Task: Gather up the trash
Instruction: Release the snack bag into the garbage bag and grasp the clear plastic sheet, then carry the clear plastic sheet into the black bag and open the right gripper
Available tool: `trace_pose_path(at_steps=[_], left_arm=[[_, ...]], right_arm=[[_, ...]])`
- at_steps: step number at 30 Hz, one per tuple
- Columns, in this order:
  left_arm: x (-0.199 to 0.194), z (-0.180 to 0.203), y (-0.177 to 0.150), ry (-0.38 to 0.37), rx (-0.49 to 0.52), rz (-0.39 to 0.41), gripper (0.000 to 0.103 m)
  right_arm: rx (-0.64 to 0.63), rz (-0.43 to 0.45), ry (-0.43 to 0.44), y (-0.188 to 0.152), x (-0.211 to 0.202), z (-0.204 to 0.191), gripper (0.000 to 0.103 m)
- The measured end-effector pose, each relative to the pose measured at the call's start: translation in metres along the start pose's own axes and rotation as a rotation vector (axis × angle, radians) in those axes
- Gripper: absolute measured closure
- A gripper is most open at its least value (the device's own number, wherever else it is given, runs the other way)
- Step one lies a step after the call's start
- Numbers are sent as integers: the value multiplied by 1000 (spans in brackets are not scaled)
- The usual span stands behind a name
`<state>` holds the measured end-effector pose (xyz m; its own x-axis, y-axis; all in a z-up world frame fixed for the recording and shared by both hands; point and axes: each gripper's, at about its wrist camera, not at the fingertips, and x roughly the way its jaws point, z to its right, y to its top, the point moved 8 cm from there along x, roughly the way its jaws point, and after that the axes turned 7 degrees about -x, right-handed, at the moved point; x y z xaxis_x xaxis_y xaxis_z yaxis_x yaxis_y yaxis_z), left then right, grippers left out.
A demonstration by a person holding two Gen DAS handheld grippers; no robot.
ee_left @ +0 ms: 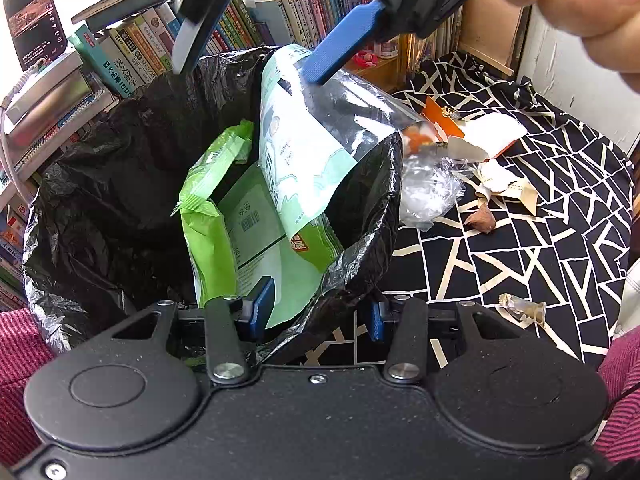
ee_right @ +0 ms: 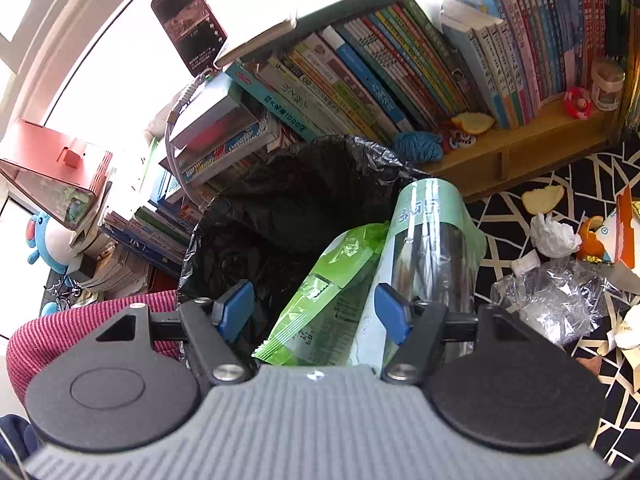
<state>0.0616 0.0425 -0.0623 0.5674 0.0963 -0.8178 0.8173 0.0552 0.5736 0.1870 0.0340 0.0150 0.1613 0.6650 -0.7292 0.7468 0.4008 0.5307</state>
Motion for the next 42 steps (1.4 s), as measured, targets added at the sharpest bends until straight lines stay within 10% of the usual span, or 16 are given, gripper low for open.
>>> trace_pose_path(at_steps=[21, 31, 35, 42], left_arm=[[1, 1, -1, 5, 3, 2, 59], [2, 2, -1, 4, 4, 3, 59], [1, 1, -2, 4, 4, 3, 59], [1, 2, -2, 5, 5, 4, 59]], right_arm=[[321, 152, -109, -39, -56, 100, 17], [779, 42, 214, -105, 0, 132, 10], [1012, 84, 391, -126, 18, 139, 7], [1100, 255, 438, -112, 13, 150, 19]])
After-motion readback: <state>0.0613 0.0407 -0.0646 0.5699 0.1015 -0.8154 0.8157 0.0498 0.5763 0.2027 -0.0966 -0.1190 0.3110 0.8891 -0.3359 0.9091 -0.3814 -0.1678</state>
